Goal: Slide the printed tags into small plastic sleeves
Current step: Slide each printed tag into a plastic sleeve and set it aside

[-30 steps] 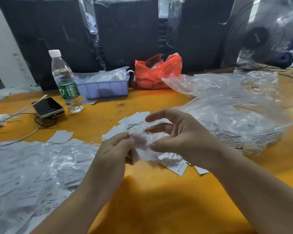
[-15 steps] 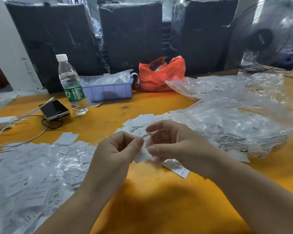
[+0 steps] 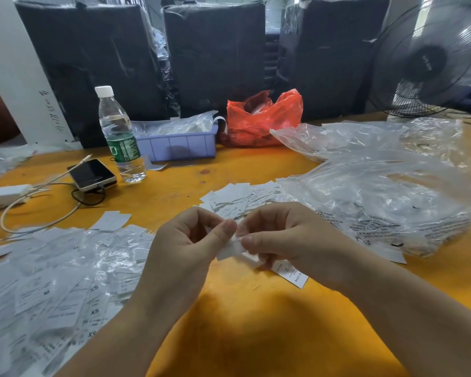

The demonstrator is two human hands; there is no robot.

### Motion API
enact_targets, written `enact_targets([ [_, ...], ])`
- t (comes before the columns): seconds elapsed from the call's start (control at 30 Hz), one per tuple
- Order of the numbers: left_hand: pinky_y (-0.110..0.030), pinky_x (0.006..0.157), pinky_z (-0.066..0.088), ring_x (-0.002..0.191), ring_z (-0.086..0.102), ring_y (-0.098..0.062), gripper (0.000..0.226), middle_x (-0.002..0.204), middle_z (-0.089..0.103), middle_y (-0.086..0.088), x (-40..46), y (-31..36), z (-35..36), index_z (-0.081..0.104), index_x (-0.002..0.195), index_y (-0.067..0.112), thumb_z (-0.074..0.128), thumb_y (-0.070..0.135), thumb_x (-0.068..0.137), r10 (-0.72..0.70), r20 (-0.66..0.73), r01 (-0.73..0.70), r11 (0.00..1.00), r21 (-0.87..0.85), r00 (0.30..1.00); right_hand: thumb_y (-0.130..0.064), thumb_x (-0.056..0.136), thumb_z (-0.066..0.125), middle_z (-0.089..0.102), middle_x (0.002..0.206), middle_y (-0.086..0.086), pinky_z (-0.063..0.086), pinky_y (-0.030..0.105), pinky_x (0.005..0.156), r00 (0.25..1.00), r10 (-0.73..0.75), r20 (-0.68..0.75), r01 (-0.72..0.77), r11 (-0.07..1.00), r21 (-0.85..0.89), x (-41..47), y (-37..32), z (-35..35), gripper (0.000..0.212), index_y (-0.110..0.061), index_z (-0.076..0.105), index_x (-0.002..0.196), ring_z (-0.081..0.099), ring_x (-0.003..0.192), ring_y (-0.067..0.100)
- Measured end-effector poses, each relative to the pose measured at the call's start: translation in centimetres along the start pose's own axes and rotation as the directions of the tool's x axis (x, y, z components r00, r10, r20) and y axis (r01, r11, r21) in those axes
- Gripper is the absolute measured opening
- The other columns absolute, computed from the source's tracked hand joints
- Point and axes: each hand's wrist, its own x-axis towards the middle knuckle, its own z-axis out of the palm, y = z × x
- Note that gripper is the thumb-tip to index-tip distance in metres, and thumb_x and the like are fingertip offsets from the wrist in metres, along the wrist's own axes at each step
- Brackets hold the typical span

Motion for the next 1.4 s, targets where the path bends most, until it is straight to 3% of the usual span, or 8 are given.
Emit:
enact_targets([
  [0.17,-0.017,0.049,0.039,0.055,0.049,-0.008,0.030,0.062,0.058,-0.008,-0.1,0.3,0.1,0.069,0.074,0.022,0.069,0.052,0.067,0.020,0.014,-0.020,0.999,0.031,1.000,-0.009,0.086,0.068,0.058,0.067,0.005,0.043,0.024,0.053,1.000,-0.014,0.001,0.014,1.000,-0.002,0.0,0.1,0.1,0.009,-0.001,0.068,0.088,0.051,0.058,0.016],
  [0.3,-0.029,0.057,0.045,0.058,0.052,-0.016,0.036,0.067,0.059,-0.016,0.1,0.1,0.1,0.068,0.075,0.018,0.066,0.054,0.072,-0.026,0.015,0.026,1.000,0.004,1.000,-0.010,0.086,0.069,0.056,0.065,0.004,0.041,0.027,0.054,1.000,-0.019,0.001,0.019,1.000,0.003,0.1,0.2,0.1,0.008,-0.007,0.067,0.079,0.049,0.057,0.016],
  [0.4,-0.023,0.057,0.050,0.058,0.057,-0.011,0.038,0.066,0.062,-0.009,0.3,0.1,-0.2,0.070,0.079,0.022,0.058,0.058,0.075,-0.057,-0.048,0.055,0.998,-0.029,0.997,-0.008,0.086,0.068,0.056,0.059,0.002,0.039,0.024,0.051,1.000,0.010,0.017,-0.010,1.000,0.005,0.3,0.2,0.2,0.013,-0.008,0.064,0.074,0.047,0.052,0.015],
  [0.5,-0.020,0.055,0.053,0.060,0.061,-0.010,0.014,0.066,0.065,0.001,0.9,-0.2,-0.8,0.072,0.083,0.025,0.061,0.031,0.090,-0.071,-0.139,0.062,0.996,-0.069,0.988,-0.006,0.087,0.067,0.055,0.055,0.000,0.036,0.020,0.046,0.998,0.035,0.046,-0.036,0.999,0.018,0.3,0.3,0.2,0.015,-0.007,0.061,0.073,0.045,0.047,0.011],
  [0.57,-0.020,0.054,0.053,0.061,0.061,-0.009,0.017,0.069,0.066,0.004,1.0,-0.6,-1.1,0.070,0.088,0.026,0.059,0.015,0.094,-0.056,-0.194,0.044,0.997,-0.067,0.979,-0.005,0.087,0.068,0.054,0.052,-0.001,0.035,0.018,0.045,0.998,0.039,0.055,-0.040,0.999,0.018,0.4,0.5,0.2,0.014,-0.004,0.061,0.075,0.044,0.046,0.010],
  [0.63,-0.018,0.054,0.053,0.062,0.062,-0.010,0.017,0.074,0.066,0.001,1.0,-0.6,-1.0,0.068,0.092,0.030,0.060,0.014,0.094,-0.040,-0.225,0.025,0.997,-0.068,0.973,-0.007,0.087,0.068,0.053,0.054,0.000,0.037,0.018,0.045,0.997,0.045,0.064,-0.045,0.999,0.006,0.4,0.6,0.0,0.013,-0.002,0.061,0.078,0.044,0.047,0.011],
  [1.17,-0.027,0.060,0.057,0.059,0.060,-0.011,0.031,0.071,0.065,0.001,0.2,0.2,0.1,0.054,0.108,0.035,0.062,0.010,0.091,0.019,-0.127,-0.030,0.996,-0.086,0.992,-0.009,0.086,0.070,0.055,0.058,0.000,0.039,0.017,0.047,0.992,0.020,0.124,-0.026,0.999,0.043,0.4,0.6,0.0,0.016,-0.011,0.062,0.072,0.047,0.048,0.008],
  [1.4,-0.023,0.060,0.057,0.058,0.060,-0.010,0.029,0.071,0.066,0.000,0.1,0.0,0.2,0.056,0.107,0.036,0.063,0.013,0.090,0.002,-0.121,-0.012,0.996,-0.086,0.993,-0.009,0.086,0.070,0.055,0.057,-0.001,0.038,0.017,0.048,0.988,0.038,0.147,-0.040,0.999,0.017,0.6,0.7,0.1,0.014,-0.010,0.063,0.074,0.048,0.049,0.007],
])
